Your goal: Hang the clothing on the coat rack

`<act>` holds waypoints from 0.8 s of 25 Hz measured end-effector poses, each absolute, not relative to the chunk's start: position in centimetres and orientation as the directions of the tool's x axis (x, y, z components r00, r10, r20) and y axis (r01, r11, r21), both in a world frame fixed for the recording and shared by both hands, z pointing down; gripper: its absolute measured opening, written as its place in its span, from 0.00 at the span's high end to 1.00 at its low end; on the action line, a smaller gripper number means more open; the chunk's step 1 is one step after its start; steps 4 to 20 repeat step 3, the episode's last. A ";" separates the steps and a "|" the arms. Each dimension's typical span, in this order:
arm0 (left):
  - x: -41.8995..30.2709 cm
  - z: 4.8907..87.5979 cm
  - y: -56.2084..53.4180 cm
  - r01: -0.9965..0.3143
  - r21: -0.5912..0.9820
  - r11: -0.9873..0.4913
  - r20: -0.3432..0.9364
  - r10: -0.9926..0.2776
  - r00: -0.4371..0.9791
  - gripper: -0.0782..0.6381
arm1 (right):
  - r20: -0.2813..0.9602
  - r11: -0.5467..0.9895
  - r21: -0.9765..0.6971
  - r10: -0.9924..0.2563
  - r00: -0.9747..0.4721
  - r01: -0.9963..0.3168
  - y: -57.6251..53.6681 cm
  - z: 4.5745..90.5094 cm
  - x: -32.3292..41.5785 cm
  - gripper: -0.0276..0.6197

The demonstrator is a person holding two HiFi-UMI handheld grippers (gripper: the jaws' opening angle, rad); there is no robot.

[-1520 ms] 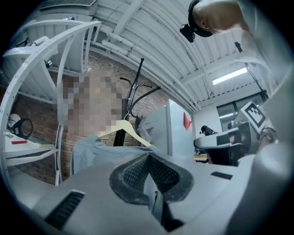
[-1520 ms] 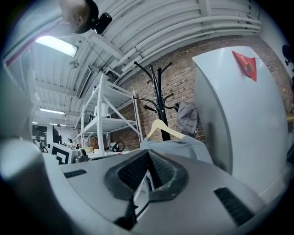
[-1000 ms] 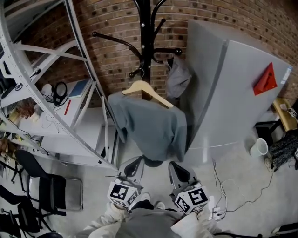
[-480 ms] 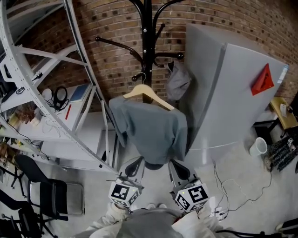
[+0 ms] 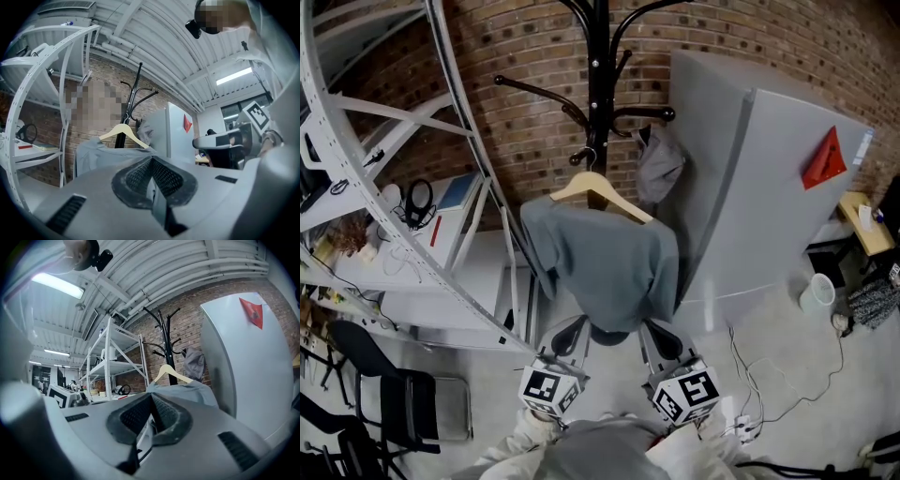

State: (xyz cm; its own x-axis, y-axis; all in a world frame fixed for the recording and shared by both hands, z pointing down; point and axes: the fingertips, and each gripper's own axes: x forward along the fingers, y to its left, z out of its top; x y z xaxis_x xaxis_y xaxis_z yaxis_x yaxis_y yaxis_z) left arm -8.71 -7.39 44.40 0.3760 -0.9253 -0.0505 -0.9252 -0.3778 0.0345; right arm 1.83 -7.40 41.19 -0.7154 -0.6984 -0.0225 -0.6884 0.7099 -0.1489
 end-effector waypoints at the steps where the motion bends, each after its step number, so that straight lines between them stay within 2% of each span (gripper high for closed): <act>1: -8.8 44.4 -7.2 -0.926 0.034 -0.376 -0.051 -0.926 0.374 0.88 | -0.021 0.709 -0.147 -0.699 -0.714 -0.690 -7.3 41.2 1.8 0.92; 20: -9.0 44.3 -7.0 -0.927 0.031 -0.374 -0.054 -0.927 0.372 0.88 | -0.017 0.707 -0.144 -0.702 -0.712 -0.693 -7.1 41.1 1.8 0.92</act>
